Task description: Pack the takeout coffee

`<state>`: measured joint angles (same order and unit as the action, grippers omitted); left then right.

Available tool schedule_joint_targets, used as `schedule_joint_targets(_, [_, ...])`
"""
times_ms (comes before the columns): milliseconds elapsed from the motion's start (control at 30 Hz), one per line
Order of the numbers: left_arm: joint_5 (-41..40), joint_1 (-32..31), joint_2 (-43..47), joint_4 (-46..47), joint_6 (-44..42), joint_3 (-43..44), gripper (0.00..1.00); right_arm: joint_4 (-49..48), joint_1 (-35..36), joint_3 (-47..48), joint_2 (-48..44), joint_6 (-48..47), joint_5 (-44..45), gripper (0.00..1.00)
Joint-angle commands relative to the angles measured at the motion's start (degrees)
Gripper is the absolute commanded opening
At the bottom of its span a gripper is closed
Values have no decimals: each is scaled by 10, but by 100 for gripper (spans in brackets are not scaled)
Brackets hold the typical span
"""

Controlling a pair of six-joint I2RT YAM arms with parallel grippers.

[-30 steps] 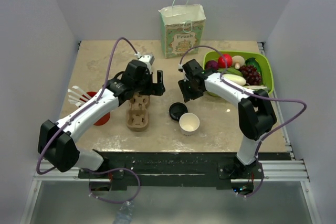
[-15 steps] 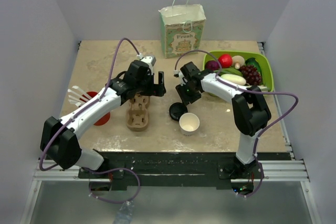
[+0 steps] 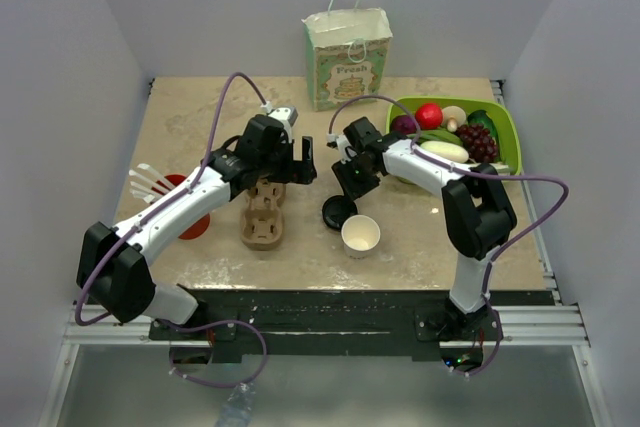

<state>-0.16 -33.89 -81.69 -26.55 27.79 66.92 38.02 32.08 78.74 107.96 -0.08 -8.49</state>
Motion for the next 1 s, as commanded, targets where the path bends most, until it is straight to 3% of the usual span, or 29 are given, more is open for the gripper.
schedule_joint_targets(0, [11,-1,0,20,-12,17,100,-20,-1,6,6,-16,-17,41])
schedule_joint_targets(367, [16,0,0,16,-12,18,100,-30,4,7,22,-15,-25,34])
schedule_joint_targets(533, [14,-1,0,13,-13,18,100,-31,5,4,20,-12,-21,17])
schedule_joint_targets(767, [16,0,1,12,-13,17,100,-23,8,6,4,-12,-11,0])
schedule_joint_targets(967, [24,-1,0,14,-13,15,99,-20,9,5,-12,-4,-10,0])
